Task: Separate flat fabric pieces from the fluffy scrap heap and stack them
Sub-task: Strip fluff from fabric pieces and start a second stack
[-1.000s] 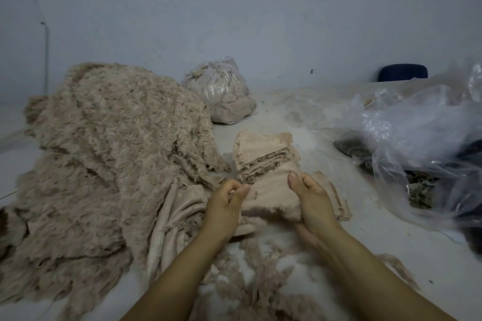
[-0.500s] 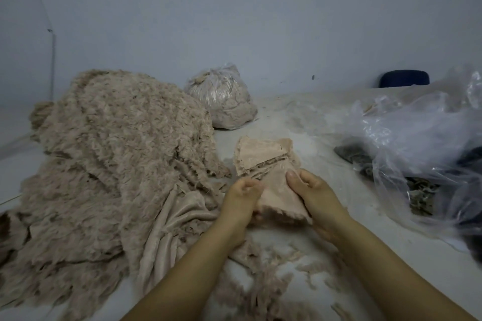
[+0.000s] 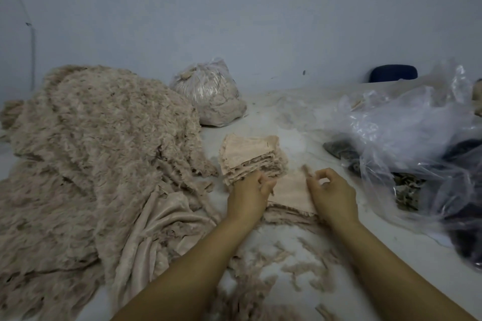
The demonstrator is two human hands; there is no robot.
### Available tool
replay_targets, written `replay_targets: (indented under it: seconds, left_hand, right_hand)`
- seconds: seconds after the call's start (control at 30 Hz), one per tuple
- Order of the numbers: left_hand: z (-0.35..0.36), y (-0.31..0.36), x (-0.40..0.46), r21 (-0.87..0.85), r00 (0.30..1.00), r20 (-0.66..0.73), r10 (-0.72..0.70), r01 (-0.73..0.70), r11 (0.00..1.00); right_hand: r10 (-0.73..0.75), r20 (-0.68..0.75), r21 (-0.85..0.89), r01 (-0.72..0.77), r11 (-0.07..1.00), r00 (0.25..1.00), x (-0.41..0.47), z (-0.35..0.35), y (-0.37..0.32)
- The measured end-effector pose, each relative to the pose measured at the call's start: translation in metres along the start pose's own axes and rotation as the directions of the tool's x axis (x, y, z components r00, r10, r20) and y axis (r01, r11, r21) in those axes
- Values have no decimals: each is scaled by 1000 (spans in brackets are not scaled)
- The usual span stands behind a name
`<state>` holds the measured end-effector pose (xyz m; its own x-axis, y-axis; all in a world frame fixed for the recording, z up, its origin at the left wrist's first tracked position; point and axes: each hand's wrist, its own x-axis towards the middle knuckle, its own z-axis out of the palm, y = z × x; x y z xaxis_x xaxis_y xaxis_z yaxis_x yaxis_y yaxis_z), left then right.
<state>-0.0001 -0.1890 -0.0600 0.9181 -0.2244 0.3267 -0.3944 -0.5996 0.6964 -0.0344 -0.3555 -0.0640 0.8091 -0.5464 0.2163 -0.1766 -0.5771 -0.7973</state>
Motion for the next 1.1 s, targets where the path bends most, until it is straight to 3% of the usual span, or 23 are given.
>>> replay_targets:
  seconds: [0.1, 0.23, 0.33, 0.4, 0.47, 0.53, 0.57, 0.63, 0.7, 0.77, 0.8, 0.87, 0.9, 1.0, 1.03, 1.1]
  left_hand:
    - [-1, -3, 2, 55, 980, 188, -58, 49, 997]
    - [-42, -6, 4, -41, 931, 365, 24, -10, 999]
    - [-91, -16, -2, -51, 807, 583, 96, -81, 995]
    - [-116, -26, -11, 68, 726, 687, 11, -80, 994]
    - [-127, -38, -19, 216, 681, 726, -95, -94, 972]
    - [-127, -45, -26, 260, 682, 723, -106, -127, 957]
    - [-126, -46, -29, 242, 684, 724, -92, -126, 962]
    - [-126, -45, -34, 156, 675, 735, -70, -68, 986]
    - [-128, -43, -37, 62, 663, 746, -65, 29, 998]
    - [-131, -44, -39, 29, 677, 733, -65, 65, 997]
    - [-132, -45, -39, 22, 694, 717, -65, 71, 997]
    - [-132, -48, -39, -22, 728, 683, -53, 94, 995]
    - [-130, -48, -38, -51, 739, 673, -42, 102, 993]
    - [-121, -42, -37, -119, 761, 649, 1, 101, 988]
    - [-116, -40, -37, -144, 775, 632, 14, 100, 984]
    - [-107, -38, -35, -157, 802, 596, 31, 79, 984]
  right_hand:
    - [29, 121, -195, -5, 981, 992, -2, 0, 8]
    - [-129, -63, -160, 118, 980, 990, -6, -6, 4]
    - [-306, -3, -227, 297, 927, 952, -13, -4, -2]
    - [-339, 128, -303, 363, 881, 932, -18, -2, -5]
    - [-431, 132, -211, 450, 868, 893, -25, 0, -12]
    - [-537, 167, 20, 541, 841, 827, -38, 1, -24]
    - [-567, 263, 104, 561, 821, 781, -46, 4, -29]
    - [-567, 548, 122, 612, 781, 615, -62, 15, -32]
    - [-535, 724, 113, 690, 715, 436, -70, 23, -28]
    - [-547, 768, 243, 638, 731, 334, -78, 22, -23]
    - [-551, 771, 318, 555, 769, 321, -82, 19, -22]
    - [-540, 772, 416, 377, 828, 335, -86, 9, -19]
    - [-549, 746, 450, 322, 833, 377, -83, 4, -16]
    - [-476, 636, 418, 247, 874, 608, -58, -13, -7]
    - [-440, 621, 369, 253, 894, 649, -54, -17, -5]
    - [-468, 644, 311, 351, 883, 605, -58, -18, -1]
